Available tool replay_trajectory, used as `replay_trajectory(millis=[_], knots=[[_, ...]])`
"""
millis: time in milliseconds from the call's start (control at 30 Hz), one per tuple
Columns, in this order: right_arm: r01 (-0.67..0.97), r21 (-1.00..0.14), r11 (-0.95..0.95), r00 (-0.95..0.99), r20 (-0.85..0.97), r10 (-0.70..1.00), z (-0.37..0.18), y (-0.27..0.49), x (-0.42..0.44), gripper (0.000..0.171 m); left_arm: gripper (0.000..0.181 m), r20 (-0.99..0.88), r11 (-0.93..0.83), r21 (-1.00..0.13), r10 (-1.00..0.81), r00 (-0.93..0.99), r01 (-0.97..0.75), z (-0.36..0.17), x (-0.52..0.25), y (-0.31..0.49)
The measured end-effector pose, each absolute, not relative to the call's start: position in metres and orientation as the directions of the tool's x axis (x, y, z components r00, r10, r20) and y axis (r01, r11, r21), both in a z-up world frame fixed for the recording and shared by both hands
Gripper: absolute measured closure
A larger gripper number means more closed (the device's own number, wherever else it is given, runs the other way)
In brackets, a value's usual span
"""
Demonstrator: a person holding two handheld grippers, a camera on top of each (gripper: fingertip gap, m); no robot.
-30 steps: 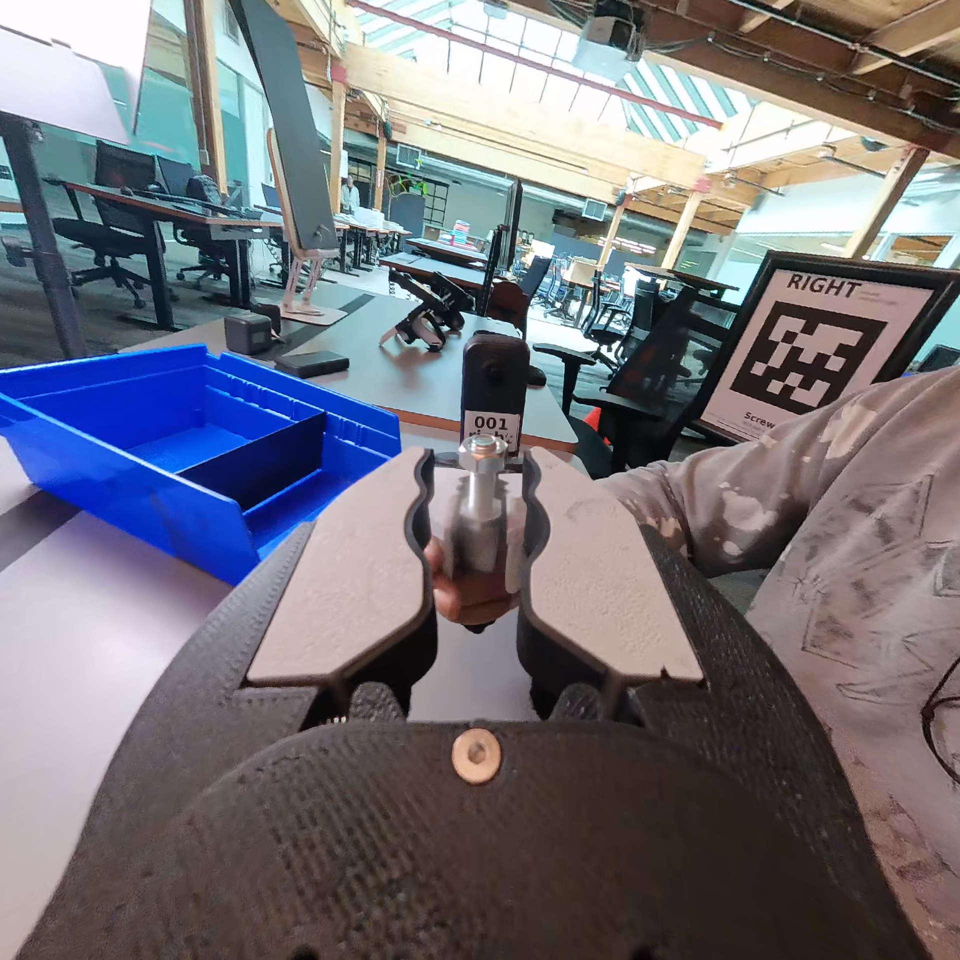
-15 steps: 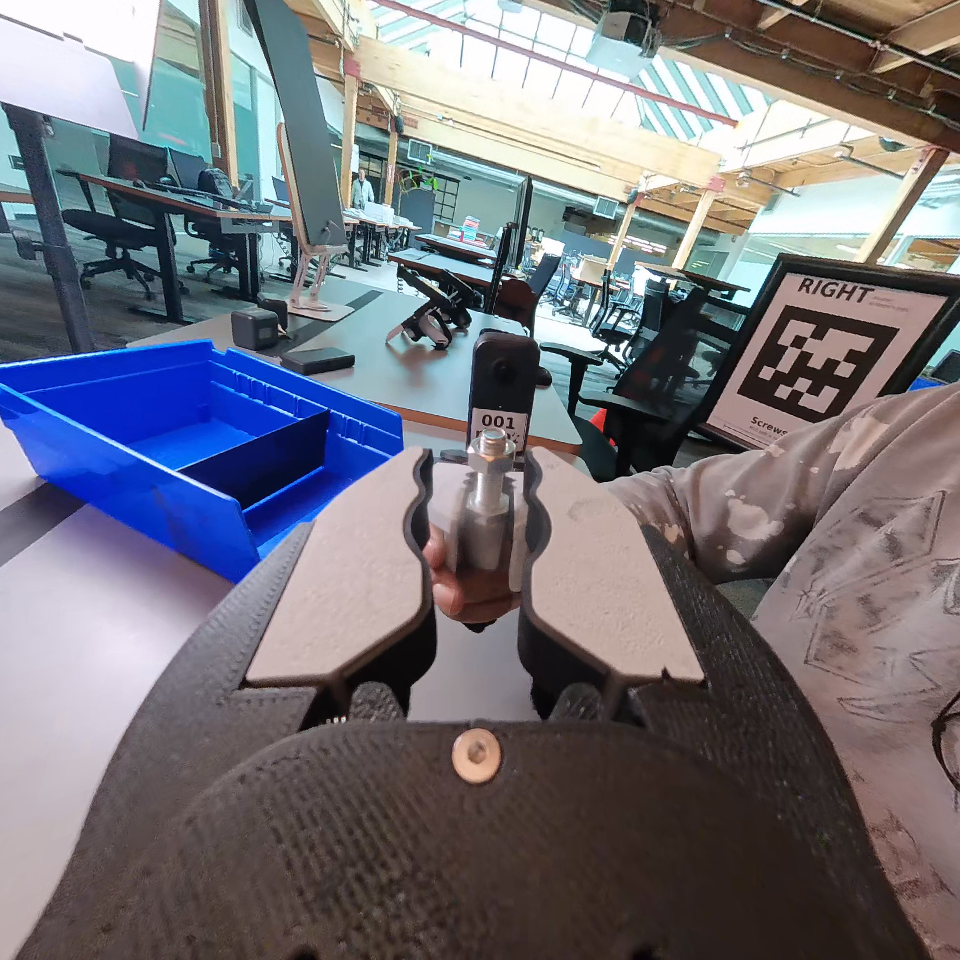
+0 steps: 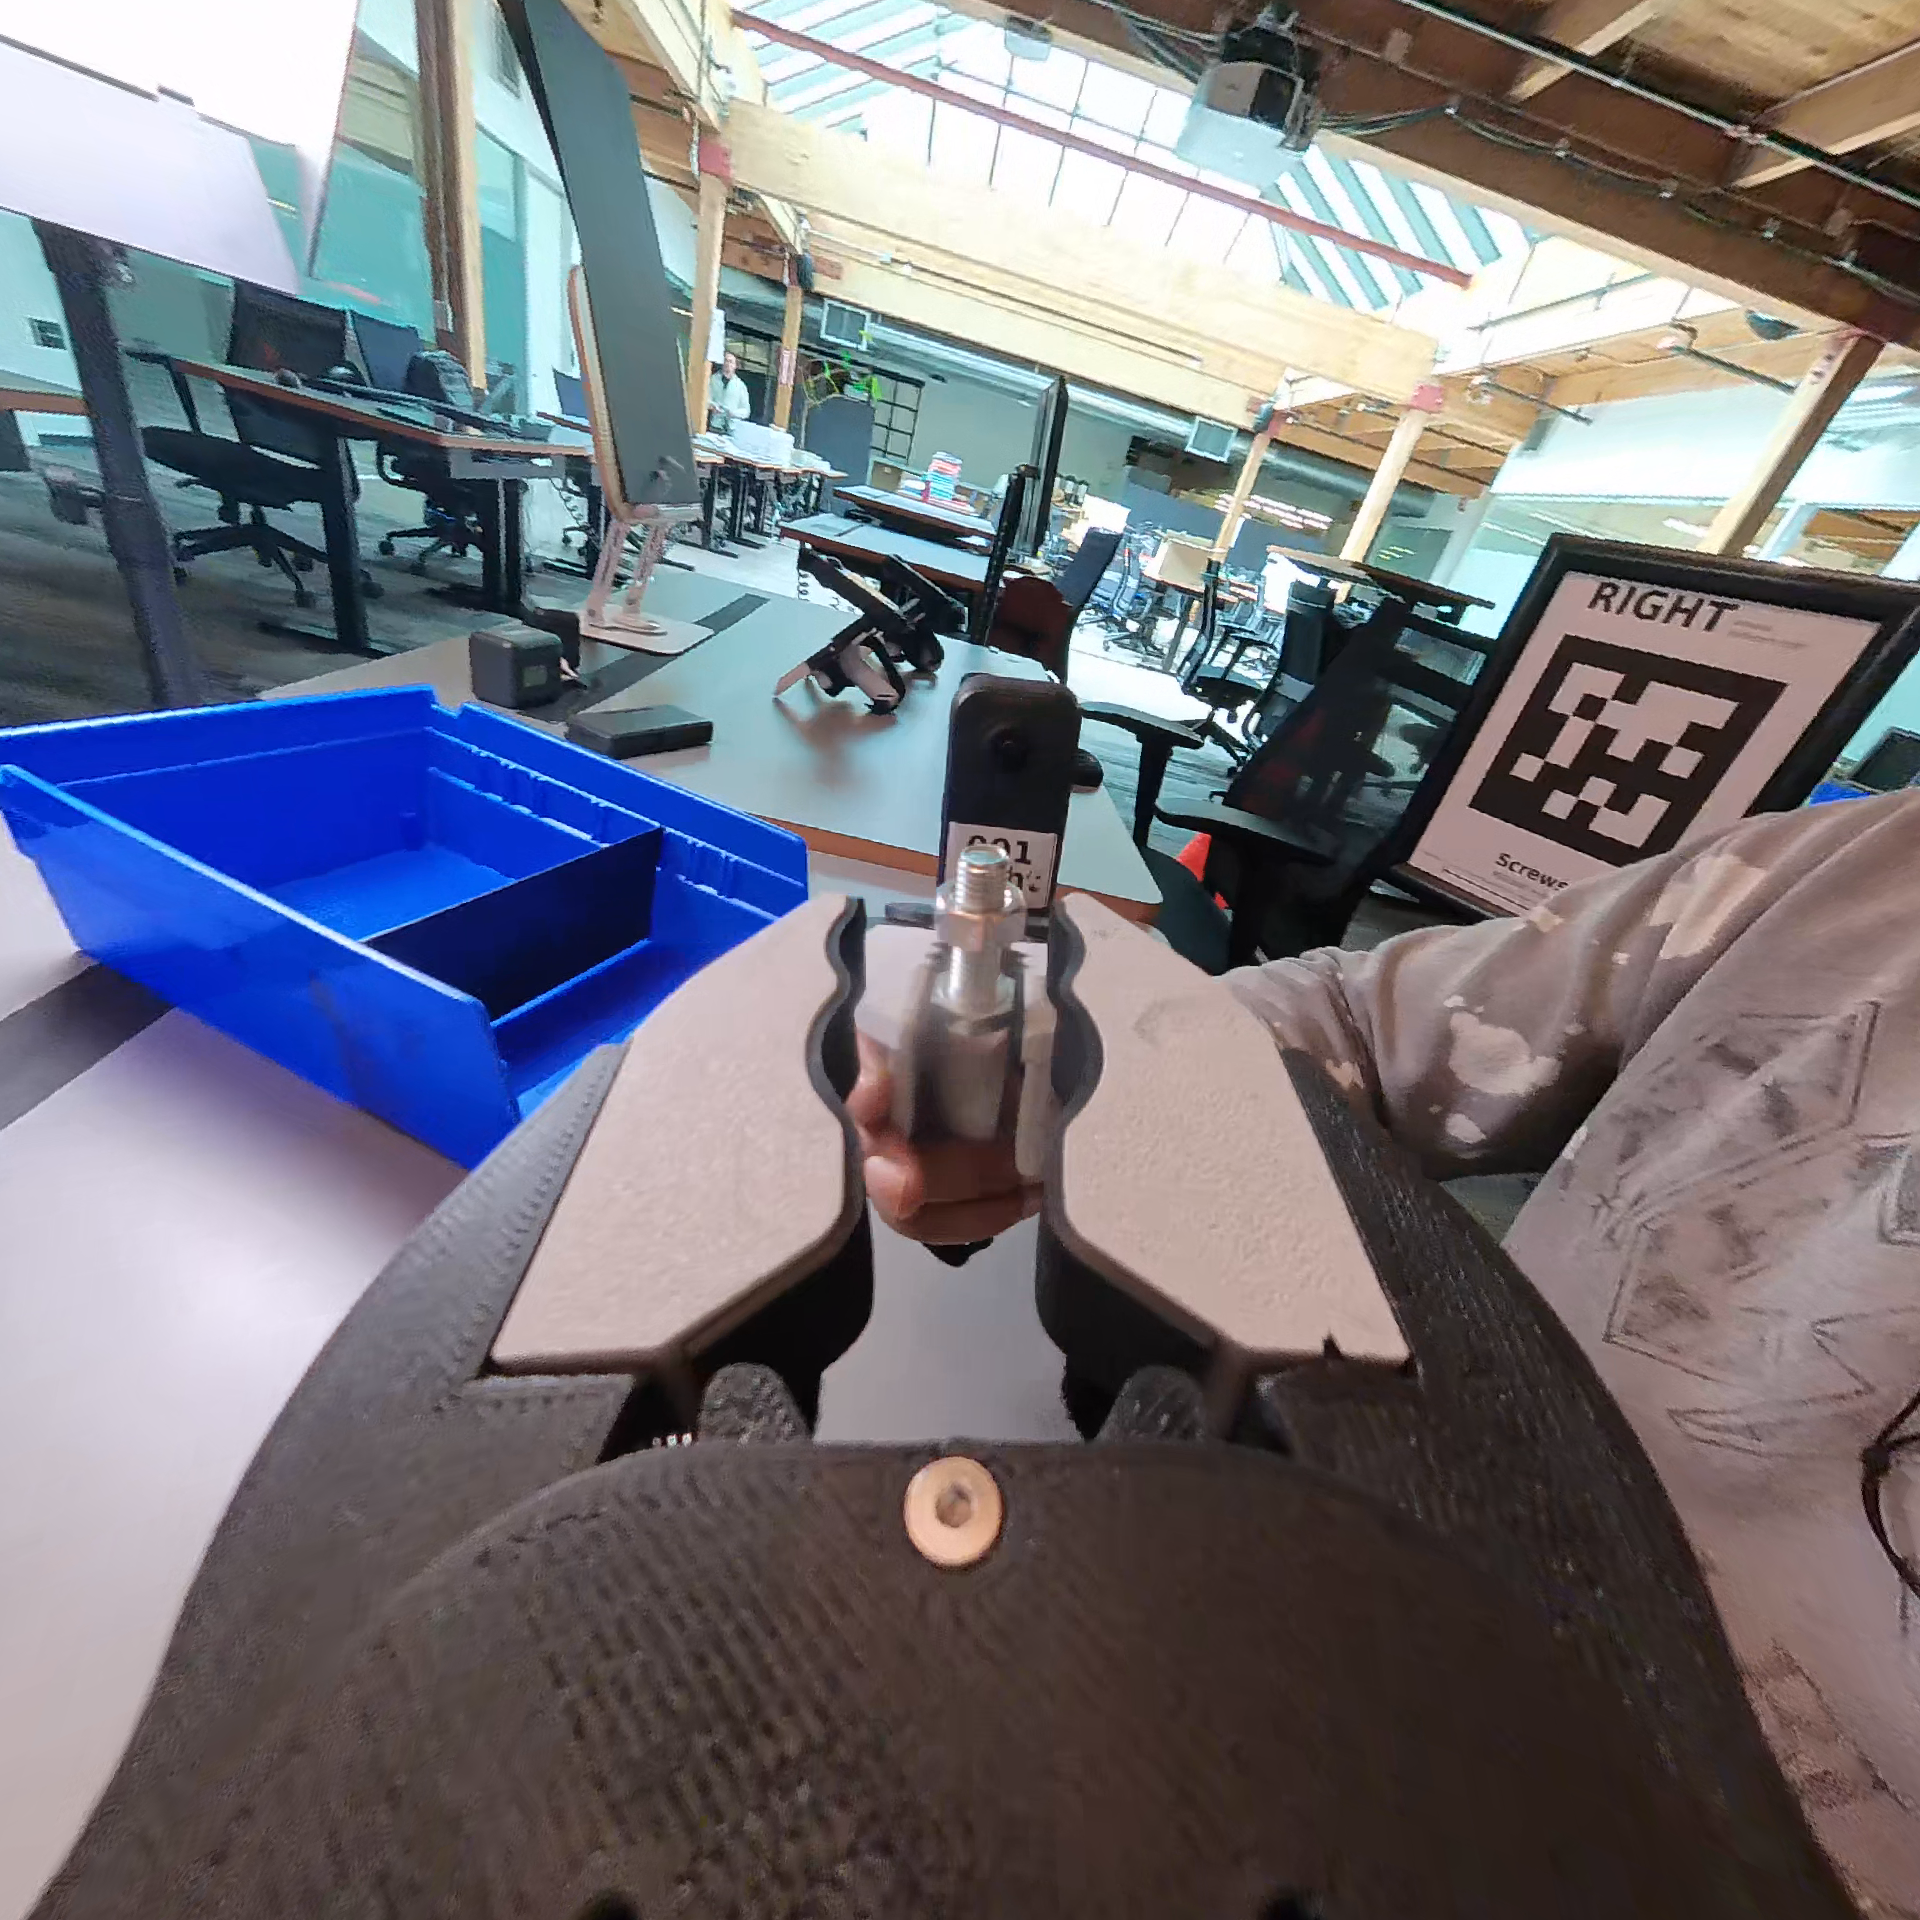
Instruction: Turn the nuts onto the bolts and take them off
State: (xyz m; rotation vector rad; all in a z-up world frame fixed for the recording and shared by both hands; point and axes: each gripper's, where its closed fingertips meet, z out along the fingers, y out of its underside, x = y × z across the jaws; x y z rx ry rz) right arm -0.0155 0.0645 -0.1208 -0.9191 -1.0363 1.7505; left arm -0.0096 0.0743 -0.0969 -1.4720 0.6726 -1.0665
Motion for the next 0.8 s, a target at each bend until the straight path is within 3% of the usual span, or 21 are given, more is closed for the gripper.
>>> replay_trajectory(millis=[133, 200, 533, 733, 800], knots=[[-0.307, -0.916, -0.259, -0.329, -0.153, 0.932, -0.121, 0.064, -0.017, 0.153, 0.148, 0.234, -0.203, -0.972, -0.861, 0.452, 0.118, -0.106, -0.006, 0.079], [-0.322, -0.906, -0.276, -0.347, -0.158, 0.924, -0.119, 0.065, -0.013, 0.154, 0.166, 0.253, -0.222, -0.967, -0.8, 0.543, 0.123, -0.111, -0.021, 0.093], [-0.307, -0.912, -0.271, -0.333, -0.164, 0.929, -0.121, 0.066, -0.016, 0.153, 0.15, 0.218, -0.185, -0.976, -0.857, 0.467, 0.116, -0.105, -0.011, 0.079], [-0.298, -0.915, -0.273, -0.326, -0.171, 0.93, -0.125, 0.068, -0.017, 0.153, 0.151, 0.215, -0.201, -0.976, -0.849, 0.482, 0.082, -0.112, -0.009, 0.083], [-0.303, -0.909, -0.285, -0.344, -0.175, 0.923, -0.124, 0.068, -0.015, 0.153, 0.167, 0.213, -0.216, -0.974, -0.786, 0.58, 0.066, -0.119, -0.023, 0.097]])
